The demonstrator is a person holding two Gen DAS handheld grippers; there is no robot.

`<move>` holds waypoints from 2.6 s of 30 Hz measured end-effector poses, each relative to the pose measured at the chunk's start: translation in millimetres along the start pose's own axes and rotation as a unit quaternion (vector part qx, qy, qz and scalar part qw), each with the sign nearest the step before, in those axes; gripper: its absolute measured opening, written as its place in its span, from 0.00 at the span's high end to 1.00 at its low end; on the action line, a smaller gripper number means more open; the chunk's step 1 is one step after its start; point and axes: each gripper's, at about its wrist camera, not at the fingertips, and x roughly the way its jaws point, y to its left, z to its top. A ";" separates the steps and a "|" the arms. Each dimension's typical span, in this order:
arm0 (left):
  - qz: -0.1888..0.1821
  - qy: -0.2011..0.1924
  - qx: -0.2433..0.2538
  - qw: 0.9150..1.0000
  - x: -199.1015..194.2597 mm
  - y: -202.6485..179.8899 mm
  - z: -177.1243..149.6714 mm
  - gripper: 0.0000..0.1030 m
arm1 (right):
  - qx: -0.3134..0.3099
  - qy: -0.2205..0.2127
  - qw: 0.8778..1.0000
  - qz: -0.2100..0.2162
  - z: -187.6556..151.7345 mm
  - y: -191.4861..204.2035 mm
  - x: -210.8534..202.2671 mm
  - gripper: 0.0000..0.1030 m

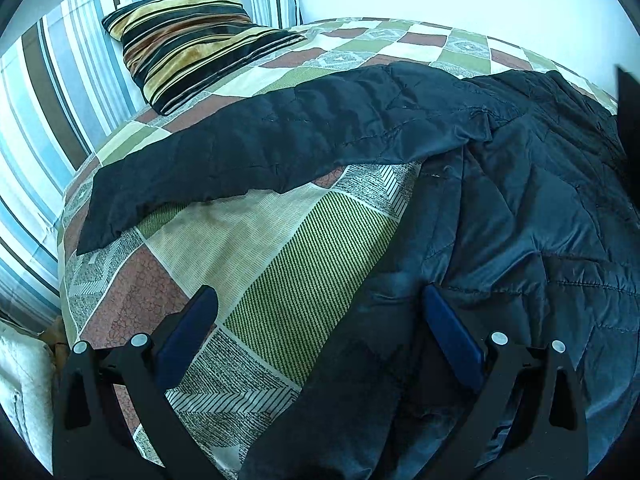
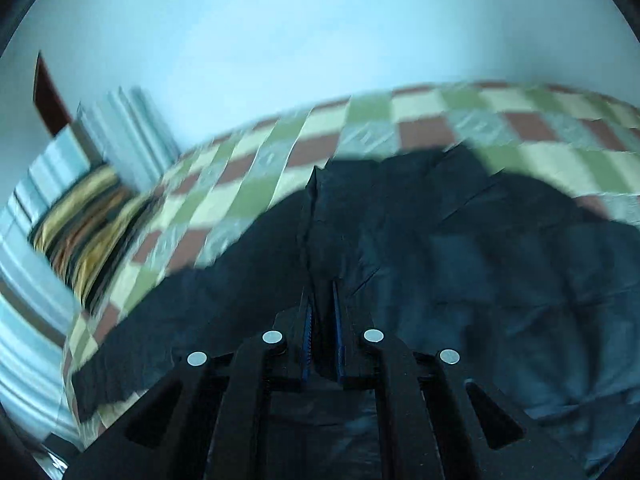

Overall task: Fold large clothes
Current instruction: 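Carry the held sleeve across the jacket body with the right tool, then open, then move the left tool to the other sleeve cuff and close on it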

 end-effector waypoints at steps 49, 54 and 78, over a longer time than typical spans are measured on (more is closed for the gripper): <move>0.026 -0.003 0.018 0.999 -1.0 -8.9 -0.4 0.02 | 0.130 -0.040 0.984 -0.118 -73.8 -218.1 -88.6 0.64; 0.032 -0.006 0.022 0.999 -1.5 -9.3 -0.7 0.02 | 0.121 -0.072 0.972 -0.186 -61.6 -218.9 -104.5 0.48; 0.017 -0.005 0.014 1.000 -2.1 -8.4 -0.8 0.02 | 0.141 -0.018 0.957 -0.252 -80.2 -246.8 -61.1 0.20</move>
